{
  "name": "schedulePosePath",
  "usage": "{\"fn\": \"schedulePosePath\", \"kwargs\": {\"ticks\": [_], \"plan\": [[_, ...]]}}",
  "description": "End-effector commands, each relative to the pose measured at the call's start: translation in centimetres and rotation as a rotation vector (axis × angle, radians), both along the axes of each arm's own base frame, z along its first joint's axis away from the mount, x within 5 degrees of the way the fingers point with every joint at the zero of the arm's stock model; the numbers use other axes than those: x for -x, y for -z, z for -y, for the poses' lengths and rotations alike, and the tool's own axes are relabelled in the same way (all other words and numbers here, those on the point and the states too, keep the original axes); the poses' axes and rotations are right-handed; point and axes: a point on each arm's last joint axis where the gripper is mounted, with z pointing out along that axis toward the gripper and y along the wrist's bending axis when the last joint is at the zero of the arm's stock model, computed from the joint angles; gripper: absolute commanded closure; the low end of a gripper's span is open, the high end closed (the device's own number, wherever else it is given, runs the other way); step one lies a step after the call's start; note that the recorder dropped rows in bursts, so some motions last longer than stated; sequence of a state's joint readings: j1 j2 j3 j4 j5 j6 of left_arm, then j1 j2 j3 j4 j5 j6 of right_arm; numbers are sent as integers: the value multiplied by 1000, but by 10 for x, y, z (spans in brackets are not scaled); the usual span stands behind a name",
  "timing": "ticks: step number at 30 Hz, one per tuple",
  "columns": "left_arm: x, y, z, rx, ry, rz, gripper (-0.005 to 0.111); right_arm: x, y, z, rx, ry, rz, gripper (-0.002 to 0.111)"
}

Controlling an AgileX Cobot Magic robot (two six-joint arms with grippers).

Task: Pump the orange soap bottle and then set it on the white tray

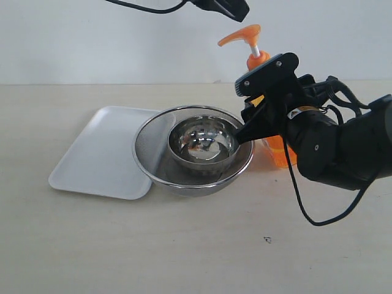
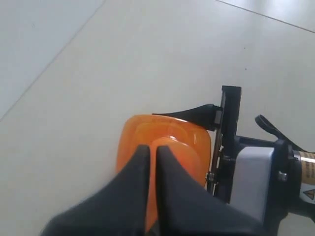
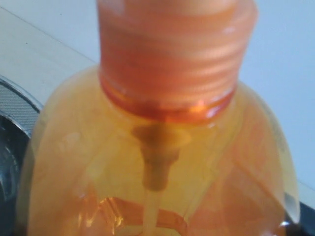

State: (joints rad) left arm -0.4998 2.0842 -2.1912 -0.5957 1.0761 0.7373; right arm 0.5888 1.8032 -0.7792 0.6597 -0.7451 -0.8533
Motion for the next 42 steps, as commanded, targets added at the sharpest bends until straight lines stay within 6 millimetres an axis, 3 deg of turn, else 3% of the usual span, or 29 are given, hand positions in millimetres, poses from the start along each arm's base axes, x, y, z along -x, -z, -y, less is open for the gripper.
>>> {"fn": "schedulePosePath", "kwargs": {"ticks": [1, 21, 29, 34, 42], "plan": [[-1, 0, 2, 18, 9, 12, 102, -2, -8, -1, -6, -1, 43, 108], [-2, 15, 6, -2, 48, -59, 102, -2, -8, -1, -5, -5, 40, 108], [-8, 44, 9, -73, 65, -150, 102, -2, -8, -1, -5, -5, 40, 108], [-8, 66, 23, -106, 88, -184, 102, -2, -8, -1, -5, -5, 38, 108], [-7, 71, 26, -159, 79, -168, 102, -2, -7, -1, -7, -6, 34, 108]]}}
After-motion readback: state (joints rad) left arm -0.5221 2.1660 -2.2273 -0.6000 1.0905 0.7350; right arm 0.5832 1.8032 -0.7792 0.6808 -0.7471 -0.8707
